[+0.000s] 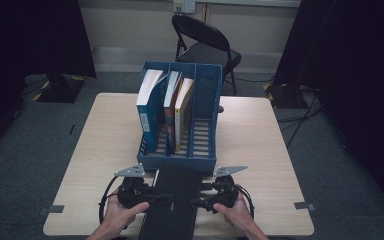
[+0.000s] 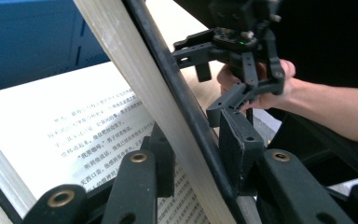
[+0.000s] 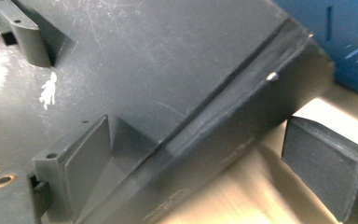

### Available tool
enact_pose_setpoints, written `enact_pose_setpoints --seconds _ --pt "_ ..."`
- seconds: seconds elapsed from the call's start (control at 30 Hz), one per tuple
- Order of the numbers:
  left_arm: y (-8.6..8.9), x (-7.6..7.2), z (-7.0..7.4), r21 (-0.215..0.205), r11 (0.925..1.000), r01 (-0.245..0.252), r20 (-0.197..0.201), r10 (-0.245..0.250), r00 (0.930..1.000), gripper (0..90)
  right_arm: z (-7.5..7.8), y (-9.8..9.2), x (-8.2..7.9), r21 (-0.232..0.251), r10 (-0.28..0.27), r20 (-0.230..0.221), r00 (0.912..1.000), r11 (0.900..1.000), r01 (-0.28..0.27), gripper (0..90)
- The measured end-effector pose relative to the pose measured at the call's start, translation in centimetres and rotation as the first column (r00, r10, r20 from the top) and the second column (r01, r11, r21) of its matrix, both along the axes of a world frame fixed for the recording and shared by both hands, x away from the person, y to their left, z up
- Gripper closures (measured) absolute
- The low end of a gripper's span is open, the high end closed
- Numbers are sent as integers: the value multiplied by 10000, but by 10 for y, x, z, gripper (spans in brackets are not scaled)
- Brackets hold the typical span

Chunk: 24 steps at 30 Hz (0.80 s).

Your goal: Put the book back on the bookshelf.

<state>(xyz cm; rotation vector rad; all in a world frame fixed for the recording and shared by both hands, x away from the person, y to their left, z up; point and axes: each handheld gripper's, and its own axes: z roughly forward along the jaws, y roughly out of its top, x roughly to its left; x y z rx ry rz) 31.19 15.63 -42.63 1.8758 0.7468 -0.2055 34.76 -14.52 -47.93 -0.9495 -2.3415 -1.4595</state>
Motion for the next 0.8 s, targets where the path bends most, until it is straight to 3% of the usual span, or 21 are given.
enact_pose_setpoints --seconds 0.13,0.27,0.53,0.8 --pt "-1 -3 4 -38 9998 206 230 -205 9995 681 5 1 -1 -83 108 1 9999 9999 -108 77" --pt "1 -9 11 -187 9995 269 723 -255 9971 699 22 2 -8 -432 44 663 9978 9991 -15 104" --pt "7 -15 23 -902 9958 156 1236 -44 9923 737 55 -4 -12 -42 -104 1754 9844 9999 113 210" --pt "10 -17 28 -860 9957 333 1932 -161 9810 760 79 -5 -10 486 -489 2566 9653 9981 377 283"
